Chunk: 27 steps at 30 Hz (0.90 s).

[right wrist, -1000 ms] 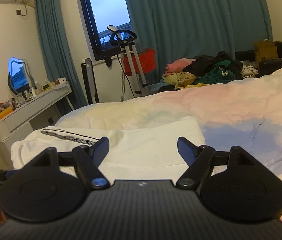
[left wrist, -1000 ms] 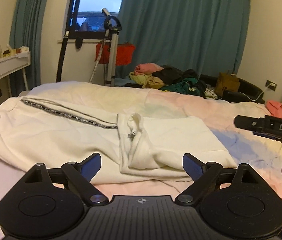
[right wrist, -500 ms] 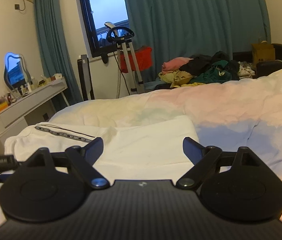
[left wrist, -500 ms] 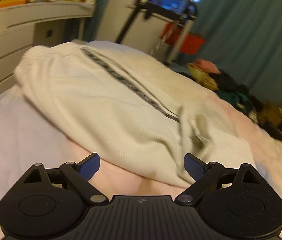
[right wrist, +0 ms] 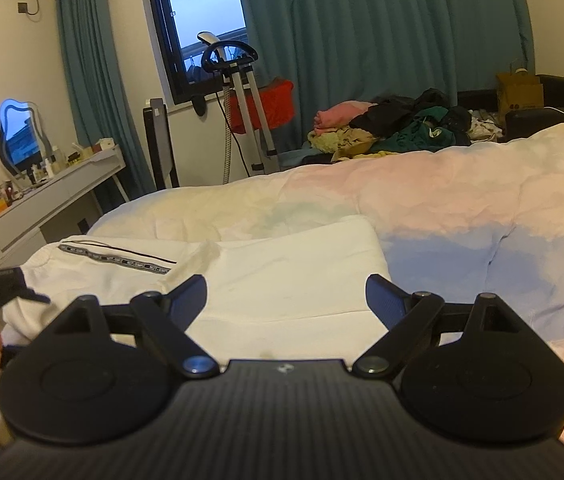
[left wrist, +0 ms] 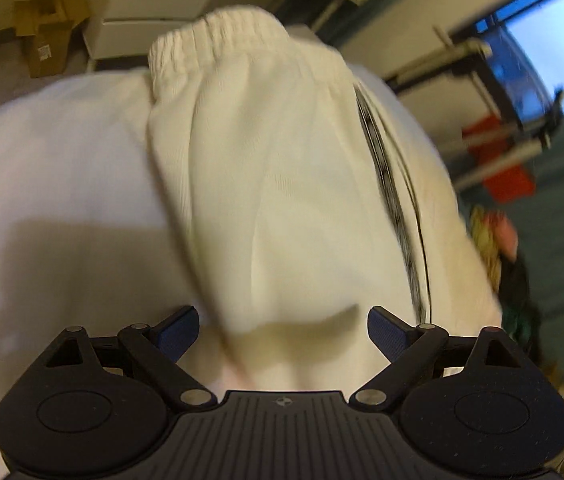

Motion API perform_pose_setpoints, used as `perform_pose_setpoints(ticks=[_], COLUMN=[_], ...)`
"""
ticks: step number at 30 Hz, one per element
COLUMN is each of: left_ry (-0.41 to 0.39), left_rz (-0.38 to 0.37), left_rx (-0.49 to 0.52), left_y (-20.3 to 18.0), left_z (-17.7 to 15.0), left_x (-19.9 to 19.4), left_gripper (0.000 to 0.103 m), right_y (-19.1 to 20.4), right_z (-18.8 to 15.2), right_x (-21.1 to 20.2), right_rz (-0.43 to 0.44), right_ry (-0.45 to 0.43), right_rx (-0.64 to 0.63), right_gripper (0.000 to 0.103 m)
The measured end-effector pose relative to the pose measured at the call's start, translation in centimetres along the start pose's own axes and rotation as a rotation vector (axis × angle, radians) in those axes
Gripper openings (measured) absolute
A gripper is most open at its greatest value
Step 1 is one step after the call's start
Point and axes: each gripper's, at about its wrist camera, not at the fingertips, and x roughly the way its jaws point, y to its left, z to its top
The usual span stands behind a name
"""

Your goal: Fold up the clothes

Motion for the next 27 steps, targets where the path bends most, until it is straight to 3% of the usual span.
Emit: perform_pose_setpoints(ticks=[7, 9, 13, 15, 23, 27], left_ry=[-0.139, -0.172, -0.217, -0.237, -0.34, -0.415], left_rz=[-0.042, -0.031, -0.044, -0.03, 0.017, 0.128], left_rx=[-0.072, -0.039, -0.07, -0.033, 0.082, 0.308], left_y=[1.8, 1.7, 2.4, 2.5, 0.6, -3.5], left_z=[3.5, 4.3, 5.5, 5.5, 4.2, 2.7], left_x=[1.9, 2.5, 3.3, 3.5, 3.7, 2.4], left_gripper=[0.083, 0.072, 0.054, 0.038, 0.022, 0.015], right_y=[-0.2, -0.1, 0.7, 1.2, 2.9, 2.7], right_z=[-0.5, -0.8, -1.4, -1.8, -4.7, -4.3], right_x=[1.5, 1.9, 3.6, 5.0, 11.8, 11.3], right_rz=[-0.033, -0.041, -0.044, -0.058, -0.126, -0.121], right_ry=[0.041, 0.051, 0.08, 0.107, 0.224, 0.224], right_rx=[-0.002, -0.006, -0.037, -0.062, -0.122, -0.097], right_gripper=[0.088, 0.088, 0.088, 0.088, 0.09, 0.088])
